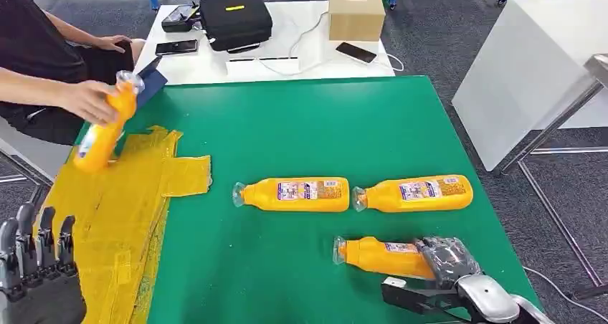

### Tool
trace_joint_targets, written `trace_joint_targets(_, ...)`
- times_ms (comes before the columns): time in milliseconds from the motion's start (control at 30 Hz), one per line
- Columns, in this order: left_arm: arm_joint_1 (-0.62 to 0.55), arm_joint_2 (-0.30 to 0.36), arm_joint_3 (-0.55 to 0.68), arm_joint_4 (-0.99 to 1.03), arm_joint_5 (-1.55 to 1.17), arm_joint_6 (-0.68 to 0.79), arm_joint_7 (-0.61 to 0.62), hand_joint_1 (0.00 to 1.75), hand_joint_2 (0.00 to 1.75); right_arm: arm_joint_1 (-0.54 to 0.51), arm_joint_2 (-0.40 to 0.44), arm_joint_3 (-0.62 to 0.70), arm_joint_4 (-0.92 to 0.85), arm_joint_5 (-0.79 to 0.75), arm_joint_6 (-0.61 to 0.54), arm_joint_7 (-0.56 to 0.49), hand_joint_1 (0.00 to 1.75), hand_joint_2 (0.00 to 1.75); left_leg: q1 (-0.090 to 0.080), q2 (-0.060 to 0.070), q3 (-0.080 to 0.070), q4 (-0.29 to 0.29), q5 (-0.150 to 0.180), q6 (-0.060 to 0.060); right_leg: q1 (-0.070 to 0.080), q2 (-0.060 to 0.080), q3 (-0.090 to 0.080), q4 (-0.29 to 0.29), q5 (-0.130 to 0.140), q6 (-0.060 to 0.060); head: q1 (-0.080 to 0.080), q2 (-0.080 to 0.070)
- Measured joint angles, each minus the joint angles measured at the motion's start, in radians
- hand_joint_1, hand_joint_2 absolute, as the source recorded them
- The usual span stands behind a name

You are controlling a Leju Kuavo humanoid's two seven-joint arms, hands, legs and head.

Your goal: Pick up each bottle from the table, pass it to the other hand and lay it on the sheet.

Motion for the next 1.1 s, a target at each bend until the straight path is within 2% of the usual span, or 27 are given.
trace_joint_targets(33,0.001,0.002,-0.002,0.0,-0.005,0.009,0.014,0.0,0.0,0.003,0.003,0.0,0.005,-0.017,-0.035,-0.004,1.75,1.75,0.0,0.0,0.0,0.0,0.0,0.0,0.0,0.0,0.0,0.0,0.0,0.0,0.0,0.0)
trace_joint_targets(67,0.002,0.005,-0.005,0.001,-0.007,0.019,0.034,0.0,1.75,0.006,0.013,-0.002,0.01,-0.041,-0.075,-0.016,1.75,1.75,0.0,0.001,-0.001,0.0,0.0,0.0,0.0,0.0,0.0,0.0,0.0,0.0,0.0,0.0)
trace_joint_targets(233,0.024,0.002,-0.008,0.016,0.06,0.034,0.116,0.0,1.75,0.029,0.101,-0.053,-0.019,-0.239,-0.231,-0.205,1.75,1.75,0.0,0.003,-0.004,0.0,0.0,-0.001,0.001,0.003,0.006,0.0,0.002,0.0,0.0,0.0)
trace_joint_targets(367,0.06,-0.04,-0.008,0.017,0.106,0.052,0.205,0.0,1.75,0.04,0.218,-0.087,-0.116,-0.276,-0.26,-0.327,1.75,1.75,0.001,0.003,-0.006,0.0,0.001,-0.001,0.002,0.003,0.004,0.001,0.001,0.0,-0.001,0.0)
trace_joint_targets(533,0.092,-0.08,-0.01,0.017,0.132,0.097,0.291,0.0,1.75,-0.001,0.326,-0.1,-0.208,-0.311,-0.26,-0.415,1.75,1.75,0.002,0.002,-0.009,0.0,0.001,-0.001,0.002,0.003,0.002,0.001,0.001,-0.001,0.0,0.0)
trace_joint_targets(767,0.109,-0.077,-0.082,0.031,0.156,0.159,0.287,0.0,1.75,-0.083,0.417,-0.057,-0.237,-0.369,-0.258,-0.435,1.75,1.75,0.001,0.002,-0.01,0.0,0.001,-0.001,0.001,0.002,0.001,0.001,0.001,-0.001,0.0,0.0)
trace_joint_targets(1100,0.072,0.051,-0.291,0.049,0.273,0.258,0.226,0.0,1.75,-0.248,0.55,0.083,-0.134,-0.451,-0.237,-0.358,1.75,1.75,0.002,0.001,-0.01,0.0,0.001,-0.001,0.002,0.002,0.001,0.002,0.0,-0.001,0.0,0.0)
